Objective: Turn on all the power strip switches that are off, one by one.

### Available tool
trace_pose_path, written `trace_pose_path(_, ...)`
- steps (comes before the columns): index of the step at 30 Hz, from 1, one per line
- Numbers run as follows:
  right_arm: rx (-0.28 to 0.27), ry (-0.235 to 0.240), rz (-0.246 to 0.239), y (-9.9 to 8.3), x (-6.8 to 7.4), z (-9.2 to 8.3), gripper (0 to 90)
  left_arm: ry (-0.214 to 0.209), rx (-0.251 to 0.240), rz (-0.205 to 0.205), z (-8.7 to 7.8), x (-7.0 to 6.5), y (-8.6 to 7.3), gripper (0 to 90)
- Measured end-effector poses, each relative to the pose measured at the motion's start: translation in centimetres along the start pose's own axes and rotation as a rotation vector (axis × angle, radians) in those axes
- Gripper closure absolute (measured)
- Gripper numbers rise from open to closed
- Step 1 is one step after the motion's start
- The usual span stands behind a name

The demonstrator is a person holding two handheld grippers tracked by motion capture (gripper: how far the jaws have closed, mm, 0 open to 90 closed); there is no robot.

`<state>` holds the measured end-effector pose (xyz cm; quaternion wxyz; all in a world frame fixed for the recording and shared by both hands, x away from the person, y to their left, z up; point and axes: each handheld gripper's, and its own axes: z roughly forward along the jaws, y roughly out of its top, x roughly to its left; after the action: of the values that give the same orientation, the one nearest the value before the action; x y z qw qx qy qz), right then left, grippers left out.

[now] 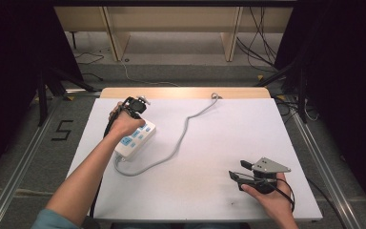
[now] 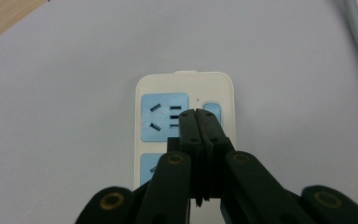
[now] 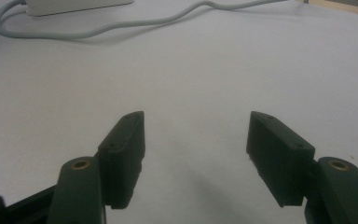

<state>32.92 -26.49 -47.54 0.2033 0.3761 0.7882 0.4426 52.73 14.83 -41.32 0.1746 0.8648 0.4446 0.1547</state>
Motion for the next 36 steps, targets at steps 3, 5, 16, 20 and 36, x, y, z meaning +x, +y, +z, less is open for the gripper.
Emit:
trace_pose_path(3, 0.000, 0.000, 0.000, 0.0, 0.0, 0.0, 38.2, 0.002, -0.004, -0.008, 0.2, -0.1, 0.1, 89.6)
trace_pose_path(5, 0.000, 0.001, 0.000, 0.0, 0.0, 0.0, 38.1, 0.002, -0.003, -0.003, 0.2, -0.1, 0.1, 89.7)
trace_pose_path(16, 0.001, 0.001, -0.001, 0.0, 0.0, 0.0, 38.2, -0.007, 0.002, 0.005, 0.8, -0.6, 0.4, 89.6)
trace_pose_path(20, 0.002, 0.001, -0.001, 0.0, 0.0, 0.0, 38.1, -0.012, 0.003, 0.005, 1.0, -0.6, 0.4, 89.6)
trace_pose_path(36, 0.002, 0.002, -0.001, 0.0, 0.0, 0.0, 38.1, -0.015, -0.003, -0.015, 1.9, -0.9, 0.6, 89.6)
